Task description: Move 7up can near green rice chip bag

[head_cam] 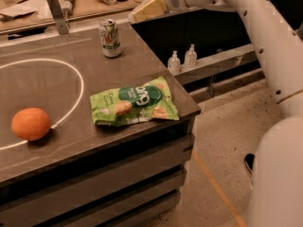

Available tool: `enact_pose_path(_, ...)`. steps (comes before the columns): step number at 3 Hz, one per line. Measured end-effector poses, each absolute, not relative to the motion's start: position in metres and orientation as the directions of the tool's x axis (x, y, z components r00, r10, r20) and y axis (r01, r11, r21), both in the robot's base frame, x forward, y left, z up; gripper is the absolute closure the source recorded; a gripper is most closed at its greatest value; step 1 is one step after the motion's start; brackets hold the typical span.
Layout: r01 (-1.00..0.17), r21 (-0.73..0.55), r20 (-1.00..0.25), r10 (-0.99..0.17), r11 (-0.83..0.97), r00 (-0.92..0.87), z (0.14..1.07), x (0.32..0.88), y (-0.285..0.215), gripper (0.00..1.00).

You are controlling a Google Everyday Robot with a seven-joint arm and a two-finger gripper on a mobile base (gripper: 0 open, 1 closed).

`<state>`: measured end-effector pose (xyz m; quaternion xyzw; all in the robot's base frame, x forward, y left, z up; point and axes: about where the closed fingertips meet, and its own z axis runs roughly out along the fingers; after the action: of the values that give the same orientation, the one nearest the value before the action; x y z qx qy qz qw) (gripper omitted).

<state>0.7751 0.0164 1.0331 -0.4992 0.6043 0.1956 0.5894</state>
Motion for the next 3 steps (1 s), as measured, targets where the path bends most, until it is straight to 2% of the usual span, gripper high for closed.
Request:
enact_pose_path(1, -0.889, -0.285, -0.929, -0.332, 0.357, 0.165, 1.023, 0.788, 0.043, 0.0)
enact_pose_path(2, -0.952, -0.163, -0.958, -0.273, 0.261, 0.089, 0.993, 0.807, 0.101, 0.0)
enact_pose_path(3, -0.952, -0.161, -0.958, -0.274, 0.261, 0.087, 0.992, 0.807, 0.101, 0.0)
